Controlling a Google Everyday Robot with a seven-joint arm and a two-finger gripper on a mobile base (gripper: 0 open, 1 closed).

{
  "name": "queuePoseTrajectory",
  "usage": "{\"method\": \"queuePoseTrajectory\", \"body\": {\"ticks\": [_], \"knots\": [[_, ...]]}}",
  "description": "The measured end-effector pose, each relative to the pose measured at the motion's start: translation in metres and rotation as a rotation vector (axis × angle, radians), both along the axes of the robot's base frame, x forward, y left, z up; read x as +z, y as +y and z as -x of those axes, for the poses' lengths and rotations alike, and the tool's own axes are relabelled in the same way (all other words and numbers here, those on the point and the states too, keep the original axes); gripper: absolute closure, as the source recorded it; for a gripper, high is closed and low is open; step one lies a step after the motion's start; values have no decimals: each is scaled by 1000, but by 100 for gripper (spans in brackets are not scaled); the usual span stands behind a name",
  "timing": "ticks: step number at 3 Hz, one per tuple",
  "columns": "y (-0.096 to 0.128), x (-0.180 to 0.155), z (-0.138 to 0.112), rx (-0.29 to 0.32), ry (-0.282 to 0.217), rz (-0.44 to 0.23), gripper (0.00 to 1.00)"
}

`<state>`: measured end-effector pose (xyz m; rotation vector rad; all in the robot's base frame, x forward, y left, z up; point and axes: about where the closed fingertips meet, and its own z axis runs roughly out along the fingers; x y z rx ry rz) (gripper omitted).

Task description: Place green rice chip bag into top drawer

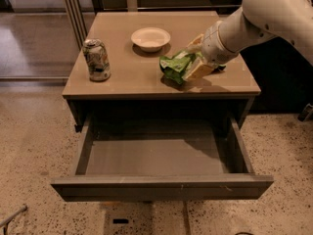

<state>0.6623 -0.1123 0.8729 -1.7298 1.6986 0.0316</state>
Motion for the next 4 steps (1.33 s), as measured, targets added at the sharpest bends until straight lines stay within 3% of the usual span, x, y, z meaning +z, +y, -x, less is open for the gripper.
{"method": "queuePoseTrajectory", "body": {"ticks": [2,3,4], "knots": [[7,-25,-14,8,12,9,90],[7,-25,-14,8,12,9,100],[7,-25,-14,8,12,9,100]]}}
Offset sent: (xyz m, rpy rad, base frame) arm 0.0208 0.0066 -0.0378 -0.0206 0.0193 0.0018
